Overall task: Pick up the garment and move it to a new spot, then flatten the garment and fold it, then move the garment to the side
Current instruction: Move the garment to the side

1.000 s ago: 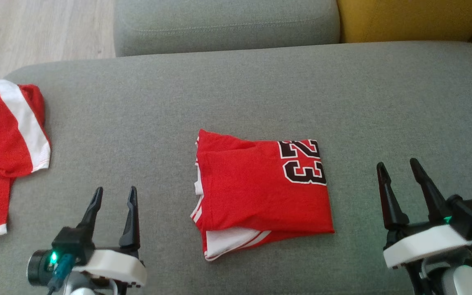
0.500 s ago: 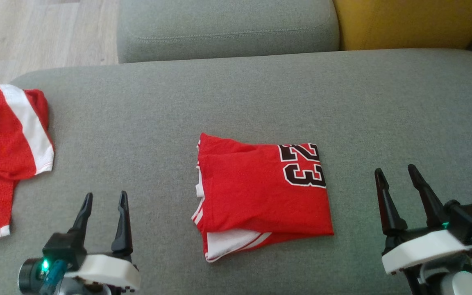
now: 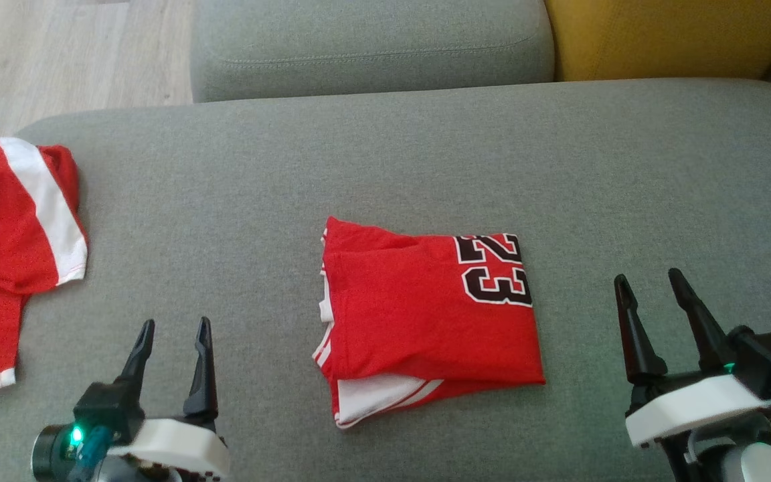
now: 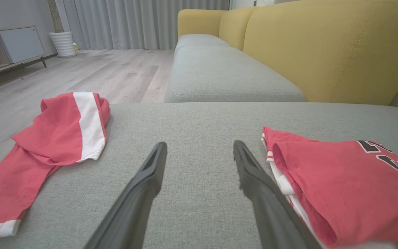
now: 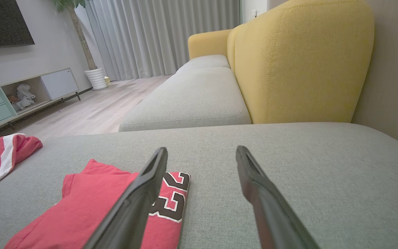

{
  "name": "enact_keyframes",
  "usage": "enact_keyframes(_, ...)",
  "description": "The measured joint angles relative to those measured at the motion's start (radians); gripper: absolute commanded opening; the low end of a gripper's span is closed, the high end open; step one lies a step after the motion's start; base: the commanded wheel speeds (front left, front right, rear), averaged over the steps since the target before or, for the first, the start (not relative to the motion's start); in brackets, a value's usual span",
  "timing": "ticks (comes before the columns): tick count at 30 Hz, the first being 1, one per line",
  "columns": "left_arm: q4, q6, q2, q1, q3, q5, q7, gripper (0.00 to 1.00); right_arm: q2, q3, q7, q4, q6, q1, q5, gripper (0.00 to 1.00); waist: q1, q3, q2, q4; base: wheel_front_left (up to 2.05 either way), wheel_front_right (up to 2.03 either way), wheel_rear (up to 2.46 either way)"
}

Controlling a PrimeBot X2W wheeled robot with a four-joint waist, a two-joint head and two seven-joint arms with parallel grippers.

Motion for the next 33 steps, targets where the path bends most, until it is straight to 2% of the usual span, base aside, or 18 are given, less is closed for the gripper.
enact_keyframes(14,0.0,0.001,0.004,-0.01,-0.006,-0.007,-0.008,1.0,0.012,-0.009,0.009,0.036,0.0,-0.004,0.0,1.0,0.0,0.02,0.0,0.014,0.0,0.0,0.0)
enact_keyframes(20,-0.021,0.001,0.0,-0.065,-0.012,-0.006,-0.015,1.0,0.009,0.006,0.031,0.153,0.0,-0.069,0.0,1.0,0.0,0.056,0.0,0.057,0.0,0.0,0.0)
enact_keyframes(24,-0.021,0.0,-0.023,-0.118,-0.021,-0.006,-0.019,1.0,-0.017,0.018,0.058,0.262,0.0,-0.142,0.0,1.0,0.0,0.089,0.0,0.103,0.0,0.0,0.0)
enact_keyframes(29,-0.016,-0.008,-0.049,-0.142,-0.036,-0.006,-0.025,1.0,-0.02,0.025,0.128,0.388,0.0,-0.181,0.002,1.0,0.0,0.129,0.0,0.164,0.0,0.0,0.0)
enact_keyframes(33,-0.015,-0.009,-0.059,-0.15,-0.034,-0.006,-0.026,1.0,-0.017,0.024,0.184,0.426,0.0,-0.196,0.021,1.0,0.0,0.159,0.0,0.193,0.0,0.0,0.0)
